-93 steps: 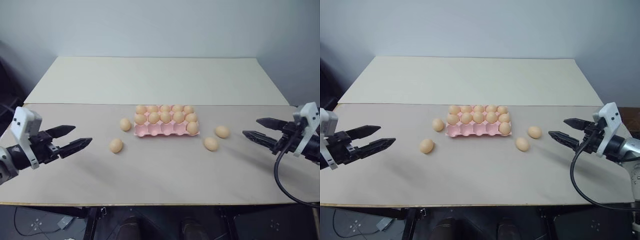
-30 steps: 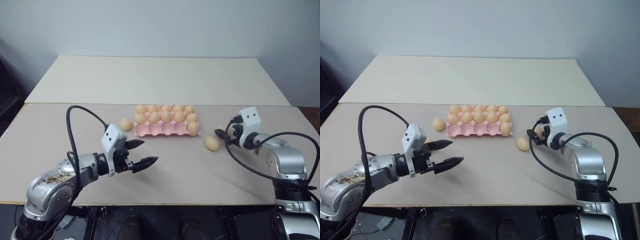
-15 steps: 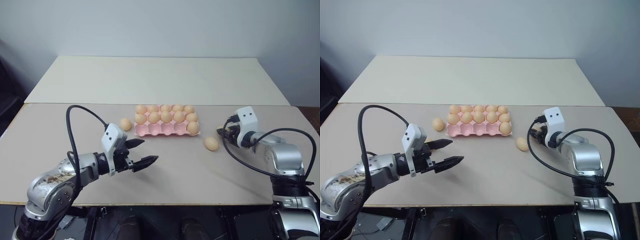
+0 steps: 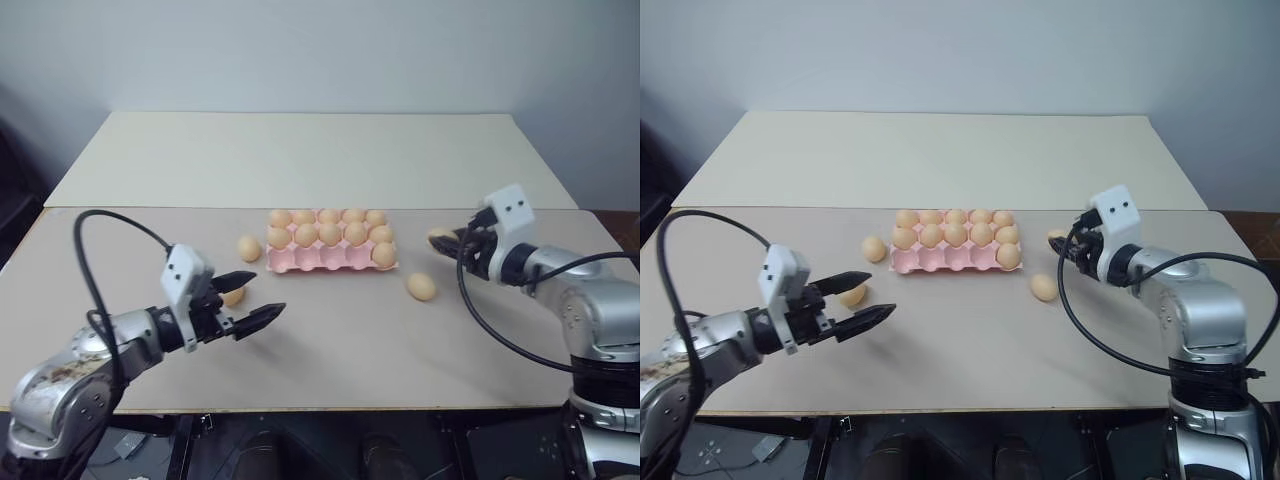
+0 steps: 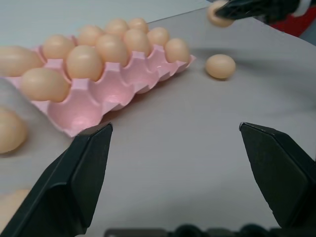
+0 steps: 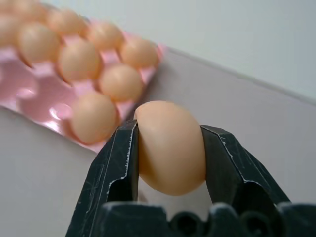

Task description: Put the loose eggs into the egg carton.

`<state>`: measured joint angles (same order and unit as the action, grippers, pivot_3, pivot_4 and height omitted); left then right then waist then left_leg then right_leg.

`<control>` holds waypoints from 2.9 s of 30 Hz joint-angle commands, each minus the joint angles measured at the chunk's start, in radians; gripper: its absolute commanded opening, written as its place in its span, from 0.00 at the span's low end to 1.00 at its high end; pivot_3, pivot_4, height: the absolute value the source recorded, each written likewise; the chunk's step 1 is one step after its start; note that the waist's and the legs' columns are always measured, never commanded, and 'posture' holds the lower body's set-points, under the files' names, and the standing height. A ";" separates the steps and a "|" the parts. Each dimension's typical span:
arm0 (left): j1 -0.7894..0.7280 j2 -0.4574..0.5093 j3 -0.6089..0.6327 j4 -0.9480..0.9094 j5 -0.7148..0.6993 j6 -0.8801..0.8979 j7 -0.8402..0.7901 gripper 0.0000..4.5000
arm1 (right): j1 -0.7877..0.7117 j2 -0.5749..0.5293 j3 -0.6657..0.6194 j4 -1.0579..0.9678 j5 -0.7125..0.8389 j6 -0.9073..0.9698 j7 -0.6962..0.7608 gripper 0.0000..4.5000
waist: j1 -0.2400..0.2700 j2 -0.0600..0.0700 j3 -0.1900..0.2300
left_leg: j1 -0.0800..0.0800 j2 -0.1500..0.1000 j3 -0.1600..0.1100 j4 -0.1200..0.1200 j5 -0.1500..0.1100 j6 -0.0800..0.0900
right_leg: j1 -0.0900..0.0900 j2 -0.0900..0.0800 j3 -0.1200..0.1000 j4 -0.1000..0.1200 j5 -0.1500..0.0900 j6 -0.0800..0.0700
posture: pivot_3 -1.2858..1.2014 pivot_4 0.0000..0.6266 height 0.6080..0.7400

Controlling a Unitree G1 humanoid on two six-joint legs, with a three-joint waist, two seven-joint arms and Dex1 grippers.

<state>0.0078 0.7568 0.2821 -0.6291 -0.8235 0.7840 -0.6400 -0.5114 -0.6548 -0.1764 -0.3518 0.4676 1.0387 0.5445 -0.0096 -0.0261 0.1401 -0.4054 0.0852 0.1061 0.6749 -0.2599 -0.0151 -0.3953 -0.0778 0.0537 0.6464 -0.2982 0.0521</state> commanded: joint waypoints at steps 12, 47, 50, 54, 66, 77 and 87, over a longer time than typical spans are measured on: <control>0.060 -0.005 0.040 -0.077 0.027 -0.069 0.005 1.00 | -0.066 0.263 0.205 0.040 -0.086 -0.073 -0.182 0.37 | 0.002 0.000 0.000 | -0.008 0.000 0.000 0.002 0.001 -0.002 | -0.008 0.000 0.000 0.002 0.000 0.000 | 0.52 0.24 1.00; 0.034 -0.021 0.010 -0.107 0.008 -0.056 0.060 1.00 | -0.099 0.276 0.217 0.094 -0.144 -0.118 -0.117 0.99 | -0.005 0.000 0.000 | -0.008 0.000 0.000 0.001 0.001 -0.002 | -0.009 0.000 0.000 0.002 0.000 0.000 | 0.52 0.24 1.00; 0.030 -0.008 0.027 -0.093 0.000 -0.056 0.044 1.00 | -0.069 0.197 0.159 0.023 -0.073 -0.097 -0.029 0.99 | 0.003 0.000 0.000 | -0.009 0.000 0.000 0.001 0.001 -0.002 | -0.009 0.000 0.000 0.002 0.000 0.000 | 0.52 0.24 1.00; 0.012 0.014 0.041 -0.069 -0.007 -0.055 0.024 1.00 | 0.066 -0.020 0.044 -0.072 0.043 -0.129 0.199 0.99 | 0.013 0.000 0.000 | -0.008 0.000 0.000 0.002 0.000 -0.001 | -0.008 0.000 0.000 0.001 0.000 0.000 | 0.52 0.24 1.00; -0.058 0.037 -0.003 0.013 0.005 -0.071 -0.049 1.00 | 0.368 -0.339 -0.326 -0.026 0.181 -0.208 0.524 0.99 | 0.016 -0.001 0.000 | -0.001 0.000 0.000 0.001 -0.001 0.002 | -0.001 0.000 0.001 0.000 0.000 0.000 | 0.52 0.24 1.00; -0.089 0.066 0.002 0.061 -0.004 -0.064 -0.130 1.00 | 0.492 -0.411 -0.424 0.024 0.134 -0.261 0.538 0.99 | 0.020 -0.001 0.000 | 0.002 -0.001 0.000 0.002 -0.001 0.002 | 0.004 0.000 0.001 -0.001 0.000 0.000 | 0.52 0.24 1.00; -0.102 0.055 -0.035 0.046 -0.020 -0.050 -0.143 1.00 | 0.530 -0.337 -0.405 -0.010 0.151 -0.239 0.439 0.99 | 0.020 -0.001 0.000 | 0.003 -0.001 0.000 0.002 -0.001 0.002 | 0.005 0.000 0.001 -0.001 0.000 0.001 | 0.52 0.24 1.00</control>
<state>-0.0808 0.8115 0.2432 -0.5539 -0.8272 0.7387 -0.7761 0.0266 -0.9936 -0.5656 -0.3318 0.6050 0.7993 1.0055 0.0107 -0.0267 0.1399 -0.4026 0.0846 0.1061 0.6766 -0.2612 -0.0128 -0.3908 -0.0775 0.0549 0.6452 -0.2984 0.0527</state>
